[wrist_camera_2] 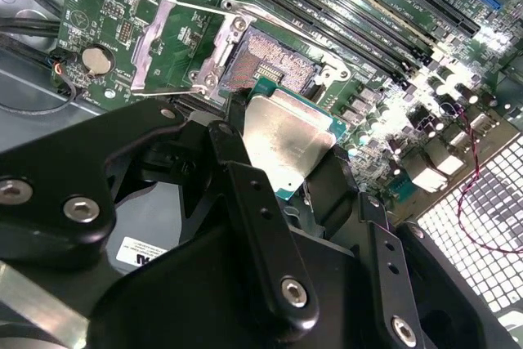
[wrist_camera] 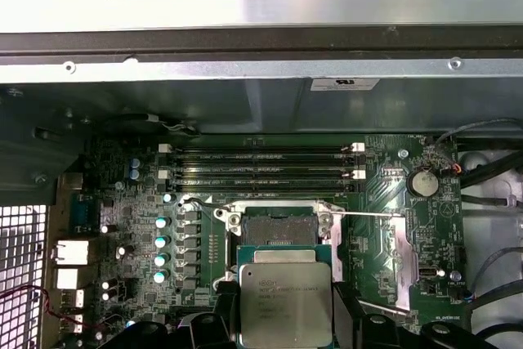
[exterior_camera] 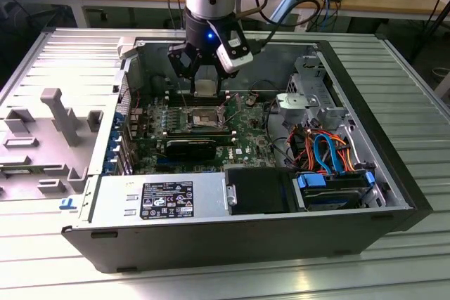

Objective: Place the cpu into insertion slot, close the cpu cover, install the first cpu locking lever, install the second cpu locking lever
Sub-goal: 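Place the cpu into insertion slot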

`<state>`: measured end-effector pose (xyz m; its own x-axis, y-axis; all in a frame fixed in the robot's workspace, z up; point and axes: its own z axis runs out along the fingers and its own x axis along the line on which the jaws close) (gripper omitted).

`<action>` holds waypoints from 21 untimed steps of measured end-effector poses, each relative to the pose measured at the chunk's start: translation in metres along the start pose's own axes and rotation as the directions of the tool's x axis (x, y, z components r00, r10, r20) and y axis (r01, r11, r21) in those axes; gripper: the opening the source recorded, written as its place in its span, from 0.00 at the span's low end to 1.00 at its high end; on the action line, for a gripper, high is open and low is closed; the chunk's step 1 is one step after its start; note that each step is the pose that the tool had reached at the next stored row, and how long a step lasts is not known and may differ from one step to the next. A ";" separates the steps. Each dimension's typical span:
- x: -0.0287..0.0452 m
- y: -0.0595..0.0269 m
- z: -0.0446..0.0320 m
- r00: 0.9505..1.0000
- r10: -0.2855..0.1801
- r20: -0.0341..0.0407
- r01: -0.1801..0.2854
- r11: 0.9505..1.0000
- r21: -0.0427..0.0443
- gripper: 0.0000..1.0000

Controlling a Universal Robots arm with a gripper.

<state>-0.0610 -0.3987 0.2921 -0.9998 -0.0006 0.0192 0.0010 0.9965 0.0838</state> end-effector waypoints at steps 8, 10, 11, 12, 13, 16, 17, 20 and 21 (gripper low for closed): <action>0.0000 -0.0006 0.0017 1.000 -0.001 0.000 0.001 1.000 0.003 0.54; 0.0000 -0.0007 0.0021 1.000 -0.002 0.000 0.002 1.000 0.003 0.54; 0.0000 -0.0008 0.0023 1.000 -0.002 0.000 0.002 1.000 0.003 0.54; 0.0000 -0.0008 0.0025 1.000 -0.002 0.000 0.002 1.000 0.004 0.54; 0.0000 -0.0010 0.0028 1.000 -0.002 0.000 0.002 1.000 0.004 0.54; -0.0001 -0.0012 0.0039 1.000 -0.003 0.000 0.003 1.000 0.005 0.54; 0.0000 -0.0012 0.0042 1.000 -0.003 0.000 0.003 1.000 0.006 0.54; -0.0001 -0.0015 0.0058 1.000 -0.007 -0.001 0.007 1.000 0.007 0.54; -0.0001 -0.0016 0.0060 1.000 -0.009 -0.001 0.009 1.000 0.008 0.54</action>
<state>-0.0610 -0.3998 0.2860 -0.9998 -0.0100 0.0193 -0.0085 0.9971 0.0762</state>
